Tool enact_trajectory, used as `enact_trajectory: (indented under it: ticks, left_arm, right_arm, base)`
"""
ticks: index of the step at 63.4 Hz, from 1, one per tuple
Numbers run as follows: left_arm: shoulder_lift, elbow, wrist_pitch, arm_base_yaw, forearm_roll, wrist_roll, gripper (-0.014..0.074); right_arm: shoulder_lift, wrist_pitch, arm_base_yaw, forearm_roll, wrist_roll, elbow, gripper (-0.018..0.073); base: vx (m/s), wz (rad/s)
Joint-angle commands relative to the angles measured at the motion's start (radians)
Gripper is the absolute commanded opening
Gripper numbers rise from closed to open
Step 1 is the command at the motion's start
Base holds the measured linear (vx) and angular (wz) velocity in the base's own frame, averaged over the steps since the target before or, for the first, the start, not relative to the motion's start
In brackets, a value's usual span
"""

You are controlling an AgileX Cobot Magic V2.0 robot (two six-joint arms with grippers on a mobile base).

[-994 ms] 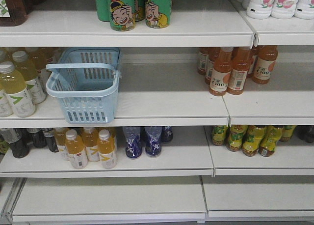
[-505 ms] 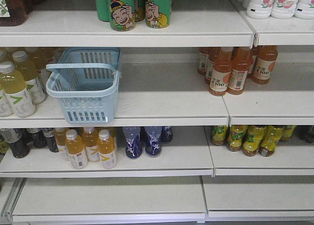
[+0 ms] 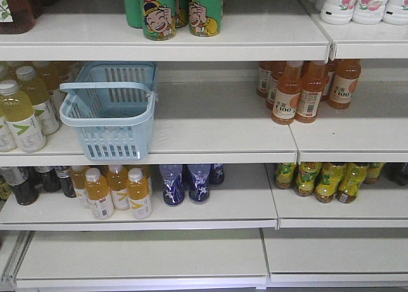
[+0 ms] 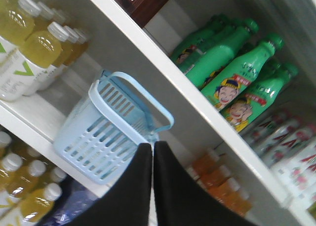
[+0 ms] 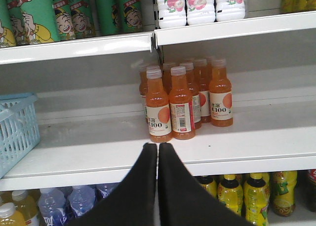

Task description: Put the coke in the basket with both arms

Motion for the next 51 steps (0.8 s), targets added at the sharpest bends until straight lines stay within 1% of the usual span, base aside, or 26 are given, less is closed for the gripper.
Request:
enact_trajectory:
  ticks: [1,4,7,9,12,13,15,17,19,20,21,24,29,32,35,36,39,42,45,51]
  left_arm:
    - [-0.019,0.006,-0.129,0.000,-0.127,-0.023,-0.0006]
    - [-0.019,0.005,-0.172,-0.003,-0.183,-0.051,-0.0006]
    - [-0.019,0.002,-0.226,-0.003,-0.242,-0.107,-0.0006]
    - [-0.019,0.002,-0.282,-0.003,-0.273,-0.162,-0.0006]
    - [-0.019,0.000,-0.385,-0.003,-0.277,-0.259,-0.0006]
    - [-0.019,-0.002,-0.437,-0.003,-0.271,-0.305,-0.0006]
    - [-0.019,-0.009,-0.498,-0.003,-0.250,-0.364,-0.0006]
    - [-0.018,-0.026,-0.566,-0.003,-0.206,-0.426,-0.0006]
    - [-0.016,-0.052,-0.622,-0.003,-0.136,-0.475,-0.0006]
    - [-0.015,-0.064,-0.639,-0.003,-0.123,-0.493,-0.0006]
    - [-0.014,-0.085,-0.658,-0.003,-0.070,-0.515,-0.0006]
    - [-0.002,-0.146,-0.676,-0.003,0.027,-0.549,-0.0006]
    - [0.039,-0.281,-0.654,-0.003,0.213,-0.556,-0.0006]
    - [0.068,-0.358,-0.623,-0.003,0.298,-0.548,-0.0006]
    - [0.111,-0.441,-0.567,-0.003,0.401,-0.537,-0.0006]
    - [0.116,-0.451,-0.560,-0.003,0.413,-0.536,-0.0005]
    - [0.161,-0.519,-0.493,-0.003,0.499,-0.536,-0.0003]
    - [0.202,-0.563,-0.443,-0.003,0.555,-0.537,0.0004]
    - [0.251,-0.590,-0.403,-0.003,0.591,-0.538,0.0013]
    - [0.344,-0.597,-0.387,-0.003,0.594,-0.546,0.0051]
  right_arm:
    - [-0.018,-0.075,-0.002,-0.003,-0.012,0.015,-0.0005]
    - [-0.018,-0.075,-0.002,-0.003,-0.012,0.015,-0.0005]
    - [-0.018,-0.073,-0.002,-0.003,-0.012,0.015,-0.0005]
    - [-0.018,-0.072,-0.002,-0.003,-0.012,0.015,-0.0005]
    - [-0.018,-0.072,-0.002,-0.003,-0.012,0.015,-0.0005]
    - [-0.018,-0.072,-0.002,-0.003,-0.012,0.015,-0.0005]
    - [-0.018,-0.072,-0.002,-0.003,-0.012,0.015,-0.0005]
    - [-0.018,-0.072,-0.002,-0.003,-0.012,0.015,-0.0005]
    - [-0.018,-0.072,-0.002,-0.003,-0.012,0.015,-0.0005]
    - [-0.018,-0.072,-0.002,-0.003,-0.012,0.015,-0.0005]
    - [-0.018,-0.072,-0.002,-0.003,-0.012,0.015,-0.0005]
    - [-0.018,-0.072,-0.002,-0.003,-0.012,0.015,-0.0005]
    - [-0.018,-0.072,-0.002,-0.003,-0.012,0.015,-0.0005]
    - [-0.018,-0.072,-0.002,-0.003,-0.012,0.015,-0.0005]
    - [-0.018,-0.072,-0.002,-0.003,-0.012,0.015,-0.0005]
    - [-0.018,-0.072,-0.002,-0.003,-0.012,0.015,-0.0005]
    - [-0.018,-0.072,-0.002,-0.003,-0.012,0.015,-0.0005]
    - [-0.018,-0.072,-0.002,-0.003,-0.012,0.015,-0.0005]
    - [-0.018,-0.072,-0.002,-0.003,-0.012,0.015,-0.0005]
    - [-0.018,-0.072,-0.002,-0.003,-0.012,0.015,-0.0005]
  base:
    - [0.00,0.00]
    - [0.00,0.00]
    - [0.00,0.00]
    - [0.00,0.00]
    - [0.00,0.00]
    - [0.00,0.00]
    - [0.00,0.00]
    - [0.00,0.00]
    - [0.00,0.00]
    - [0.00,0.00]
    - [0.00,0.00]
    - [0.00,0.00]
    - [0.00,0.00]
    - [0.00,0.00]
    - [0.00,0.00]
    - [0.00,0.00]
    - [0.00,0.00]
    - [0.00,0.00]
    - [0.00,0.00]
    - [0.00,0.00]
